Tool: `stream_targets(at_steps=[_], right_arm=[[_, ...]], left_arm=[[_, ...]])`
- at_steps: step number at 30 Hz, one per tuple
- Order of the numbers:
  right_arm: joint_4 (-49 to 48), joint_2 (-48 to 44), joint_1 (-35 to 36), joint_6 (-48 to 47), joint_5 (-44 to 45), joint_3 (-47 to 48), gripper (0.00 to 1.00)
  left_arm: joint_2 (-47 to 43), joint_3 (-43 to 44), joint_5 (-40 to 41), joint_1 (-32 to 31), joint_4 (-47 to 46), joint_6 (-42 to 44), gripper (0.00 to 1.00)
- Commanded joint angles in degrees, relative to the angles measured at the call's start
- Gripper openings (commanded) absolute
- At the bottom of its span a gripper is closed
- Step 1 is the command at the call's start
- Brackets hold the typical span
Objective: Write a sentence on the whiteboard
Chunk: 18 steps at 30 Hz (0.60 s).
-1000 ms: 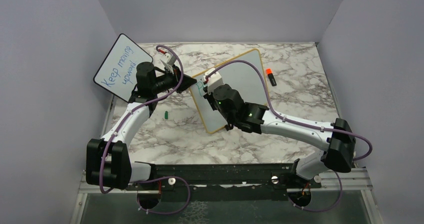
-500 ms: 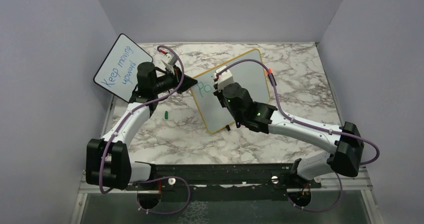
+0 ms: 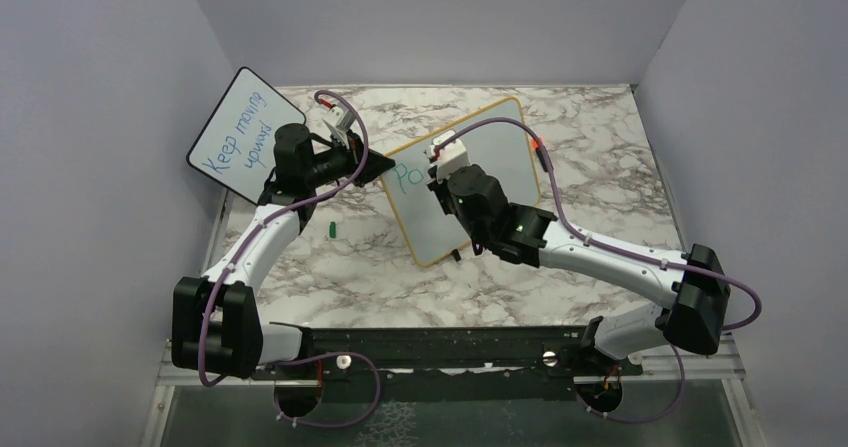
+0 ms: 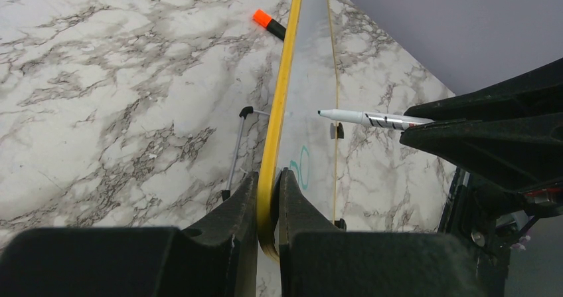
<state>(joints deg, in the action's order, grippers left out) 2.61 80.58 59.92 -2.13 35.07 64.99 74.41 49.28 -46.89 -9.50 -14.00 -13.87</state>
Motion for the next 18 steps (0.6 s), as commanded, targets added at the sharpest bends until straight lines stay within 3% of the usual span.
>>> stream_targets(at_steps=[1,18], right_arm=[[-2.10,-0.86,-0.24,0.26,-2.02,-0.87,0.00],[-4.72,-0.78,-0.24,-0.56,-2.73,-1.22,0.00]], left_arm=[[1.35,-0.55,2.27,-1.14,6.53,4.18,0.00],[1.63,-0.42,2.33,-1.14,6.79,4.20,0.00]])
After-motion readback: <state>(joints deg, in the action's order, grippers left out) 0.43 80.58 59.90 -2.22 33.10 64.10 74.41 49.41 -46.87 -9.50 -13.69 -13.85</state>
